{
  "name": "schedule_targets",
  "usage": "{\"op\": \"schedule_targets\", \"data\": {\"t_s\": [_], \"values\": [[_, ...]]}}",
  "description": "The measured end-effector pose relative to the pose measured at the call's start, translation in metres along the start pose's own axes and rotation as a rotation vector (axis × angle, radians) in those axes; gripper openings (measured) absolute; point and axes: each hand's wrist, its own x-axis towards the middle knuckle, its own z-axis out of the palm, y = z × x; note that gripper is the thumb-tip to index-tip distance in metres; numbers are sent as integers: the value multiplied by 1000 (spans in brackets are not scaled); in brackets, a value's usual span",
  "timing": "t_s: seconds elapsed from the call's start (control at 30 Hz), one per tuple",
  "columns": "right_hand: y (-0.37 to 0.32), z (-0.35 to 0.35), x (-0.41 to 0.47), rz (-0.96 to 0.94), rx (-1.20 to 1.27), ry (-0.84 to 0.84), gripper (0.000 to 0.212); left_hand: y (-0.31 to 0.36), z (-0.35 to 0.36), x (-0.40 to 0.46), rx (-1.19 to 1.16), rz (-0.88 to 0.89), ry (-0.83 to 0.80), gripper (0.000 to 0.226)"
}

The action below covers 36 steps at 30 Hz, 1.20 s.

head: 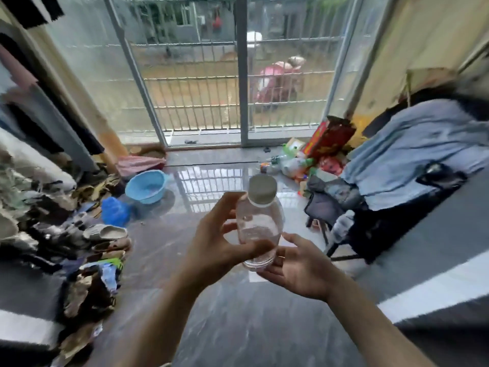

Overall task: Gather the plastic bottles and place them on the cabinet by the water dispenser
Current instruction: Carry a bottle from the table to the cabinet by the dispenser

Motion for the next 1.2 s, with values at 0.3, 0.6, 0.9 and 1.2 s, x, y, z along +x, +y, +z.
{"op": "schedule_targets", "data": {"t_s": [0.3, 0.6, 0.9, 1.2], "values": [[-26, -129, -113, -304, 265, 230, 49, 52, 169, 59, -57, 145, -490, 67], [14, -174, -188, -611, 598, 452, 55, 89, 279, 70, -182, 259, -964, 60], [80, -183, -266, -943, 884, 569, 68, 135, 370, 27, -321, 286, -1377, 57], [172, -203, -352, -1205, 1050, 668, 60, 189, 458, -81, -350, 370, -1681, 57]]}}
